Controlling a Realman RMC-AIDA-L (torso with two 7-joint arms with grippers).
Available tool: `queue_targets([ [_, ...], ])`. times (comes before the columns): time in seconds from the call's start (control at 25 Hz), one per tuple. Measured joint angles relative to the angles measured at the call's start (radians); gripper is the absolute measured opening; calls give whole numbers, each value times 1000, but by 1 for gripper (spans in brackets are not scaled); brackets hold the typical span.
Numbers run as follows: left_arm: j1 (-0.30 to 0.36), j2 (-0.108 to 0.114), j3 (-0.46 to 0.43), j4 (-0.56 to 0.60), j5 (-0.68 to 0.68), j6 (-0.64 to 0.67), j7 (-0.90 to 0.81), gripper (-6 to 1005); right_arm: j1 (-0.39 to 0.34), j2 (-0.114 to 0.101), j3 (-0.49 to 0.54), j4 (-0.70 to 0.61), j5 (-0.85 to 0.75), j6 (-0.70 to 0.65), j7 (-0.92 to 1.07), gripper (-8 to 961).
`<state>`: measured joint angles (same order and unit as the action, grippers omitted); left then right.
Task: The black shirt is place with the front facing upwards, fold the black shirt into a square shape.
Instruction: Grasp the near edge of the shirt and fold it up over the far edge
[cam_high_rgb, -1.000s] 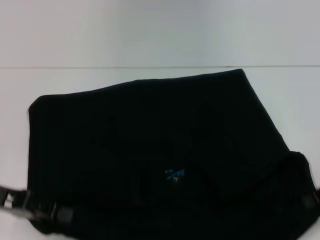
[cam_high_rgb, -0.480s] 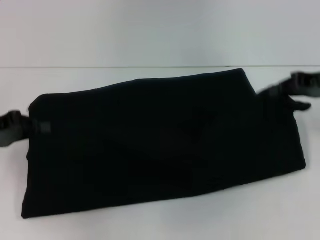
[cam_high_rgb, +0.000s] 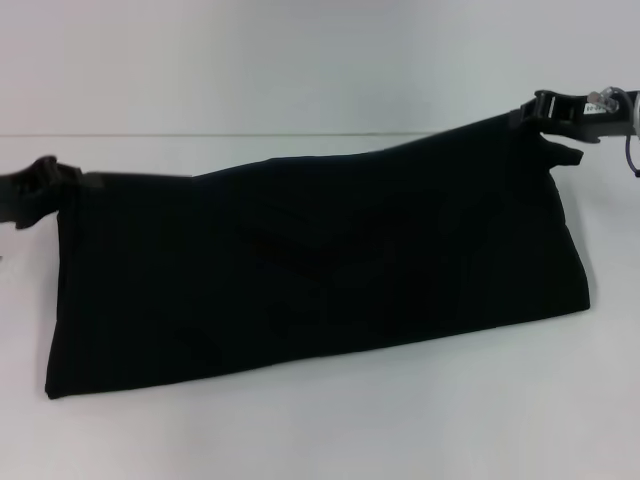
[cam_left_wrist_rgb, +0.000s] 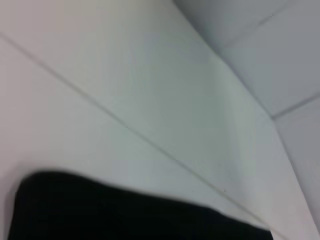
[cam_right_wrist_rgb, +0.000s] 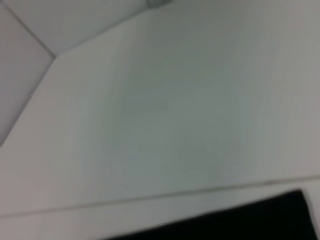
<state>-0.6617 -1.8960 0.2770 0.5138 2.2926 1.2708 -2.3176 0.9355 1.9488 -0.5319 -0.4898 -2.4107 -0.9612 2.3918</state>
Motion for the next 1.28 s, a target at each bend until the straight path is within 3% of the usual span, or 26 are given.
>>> queue_targets([
  [0.36,-66,-22,12,-1,-1,-159,5,171,21,19,-20,26,45,130,-31,75],
  [0.56,-71,-43,13,-1,3,-231,11,177,43,41,-48,69,46,247,-51,92],
  [0.8,-73,-83,69,-5,0,-332,15,184,56,92,-63,92,49,379,-103,112],
  [0.96,-72,-121,88,-2,-1,-410,33,188,52,130,-65,92,60,461,-159,125],
  [1.16,-77,-155,89,4,-40,-497,60,194,42,141,-65,113,157,502,-279,142],
  [1.28,-75,-161,89,1,-83,-516,99,197,25,141,-65,120,268,504,-392,152],
])
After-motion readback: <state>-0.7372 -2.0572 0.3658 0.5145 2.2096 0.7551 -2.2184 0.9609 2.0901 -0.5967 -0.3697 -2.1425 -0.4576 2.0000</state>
